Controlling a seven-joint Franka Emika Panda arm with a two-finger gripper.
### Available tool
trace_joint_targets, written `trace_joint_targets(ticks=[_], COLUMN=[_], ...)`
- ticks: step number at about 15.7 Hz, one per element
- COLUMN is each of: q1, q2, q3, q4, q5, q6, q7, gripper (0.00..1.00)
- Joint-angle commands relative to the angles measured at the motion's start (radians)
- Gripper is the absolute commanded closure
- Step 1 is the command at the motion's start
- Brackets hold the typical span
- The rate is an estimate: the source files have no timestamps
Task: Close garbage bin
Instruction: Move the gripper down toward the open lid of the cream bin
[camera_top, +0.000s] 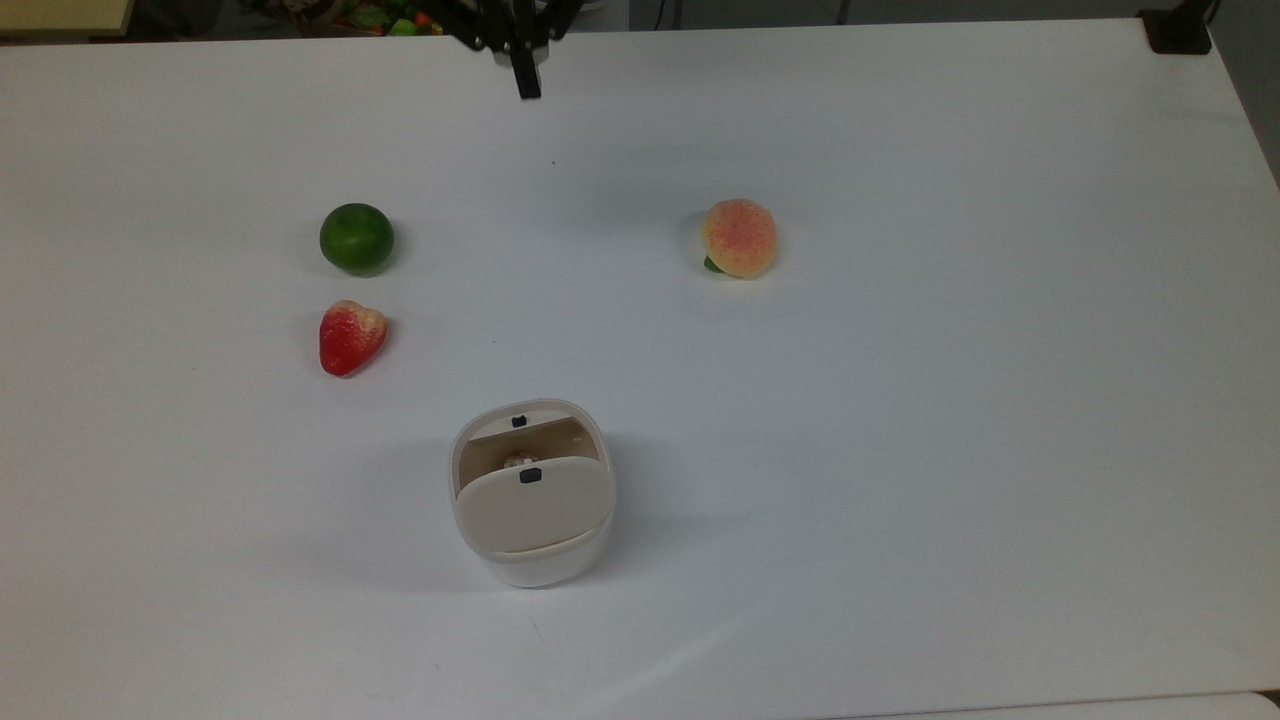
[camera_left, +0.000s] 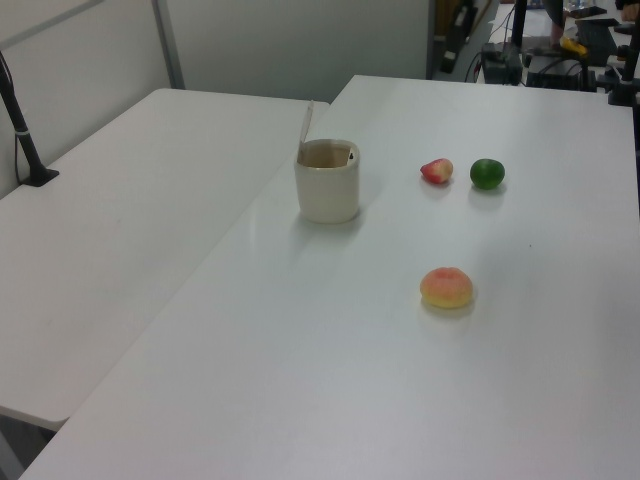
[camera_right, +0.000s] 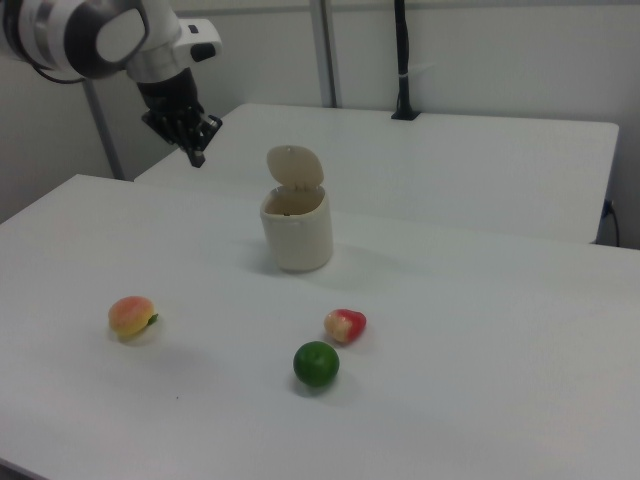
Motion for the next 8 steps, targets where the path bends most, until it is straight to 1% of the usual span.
trace_joint_targets(ticks=[1, 2, 6, 8], q1=[0.0, 0.0, 0.005, 0.008], q2=[0.028, 0.039, 0.1, 0.148], q3=[-0.002, -0.002, -0.001, -0.001], q4=[-0.007, -0.007, 0.001, 0.033], q5=[0.017, 0.017, 0.014, 0.008], q6=[0.16, 0.24, 0.421, 0.513], q7=[0.024, 0.044, 0.096, 0.148], gripper=[1.0, 1.0, 1.0, 1.0])
